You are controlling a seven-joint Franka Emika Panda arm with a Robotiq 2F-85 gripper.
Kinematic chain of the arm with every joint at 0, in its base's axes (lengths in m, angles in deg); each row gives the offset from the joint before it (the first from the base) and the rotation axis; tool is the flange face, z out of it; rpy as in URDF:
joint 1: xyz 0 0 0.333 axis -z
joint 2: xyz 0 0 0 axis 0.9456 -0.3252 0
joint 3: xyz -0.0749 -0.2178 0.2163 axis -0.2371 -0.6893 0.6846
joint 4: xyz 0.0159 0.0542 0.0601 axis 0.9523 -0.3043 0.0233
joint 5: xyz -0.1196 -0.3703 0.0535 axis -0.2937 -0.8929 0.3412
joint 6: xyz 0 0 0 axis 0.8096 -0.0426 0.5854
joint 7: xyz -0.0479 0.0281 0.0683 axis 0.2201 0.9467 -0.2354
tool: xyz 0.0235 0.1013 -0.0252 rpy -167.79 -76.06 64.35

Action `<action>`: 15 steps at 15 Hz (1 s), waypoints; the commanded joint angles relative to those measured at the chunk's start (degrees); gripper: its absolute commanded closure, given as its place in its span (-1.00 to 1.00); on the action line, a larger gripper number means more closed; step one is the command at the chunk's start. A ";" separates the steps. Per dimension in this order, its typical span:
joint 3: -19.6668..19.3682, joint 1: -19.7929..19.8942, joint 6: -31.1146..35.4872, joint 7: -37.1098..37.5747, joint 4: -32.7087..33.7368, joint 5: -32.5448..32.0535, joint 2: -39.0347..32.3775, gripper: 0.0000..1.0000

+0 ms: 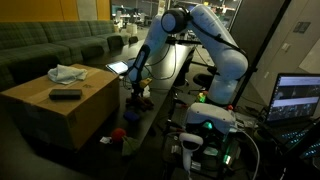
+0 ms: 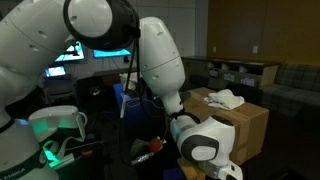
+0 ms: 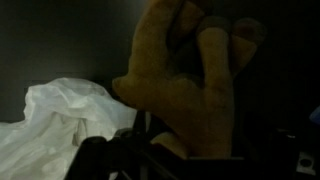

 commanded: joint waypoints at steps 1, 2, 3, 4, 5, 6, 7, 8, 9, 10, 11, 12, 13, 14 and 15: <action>1.01 1.59 0.65 -3.34 3.32 0.71 -2.66 -1.00; 1.01 1.60 0.58 -3.68 3.89 0.62 -3.19 -1.00; 1.10 1.67 0.48 -4.20 4.45 0.51 -3.60 -1.00; 1.18 1.71 0.48 -4.58 4.95 0.48 -4.04 -0.91; 1.10 1.57 0.33 -4.80 5.32 0.37 -4.35 -0.46; 1.21 1.61 0.22 -5.23 5.57 0.31 -4.50 -0.43; 1.21 1.52 0.28 -5.49 5.77 0.23 -4.69 -0.41; 1.28 1.52 0.39 -5.66 5.77 0.30 -4.67 -0.24; 1.54 1.71 0.57 -6.08 5.49 0.37 -4.40 -0.09; 1.72 1.78 0.69 -6.25 5.33 0.45 -4.20 0.11; 1.88 1.84 0.93 -6.43 4.88 0.52 -3.77 0.24; 2.08 1.94 0.95 -6.72 4.61 0.55 -3.44 0.37; 2.17 1.89 1.05 -6.78 4.08 0.57 -2.93 0.55; 2.09 1.65 0.77 -6.45 3.49 0.65 -2.23 0.67; 2.21 1.65 1.07 -6.71 2.56 0.54 -1.24 0.79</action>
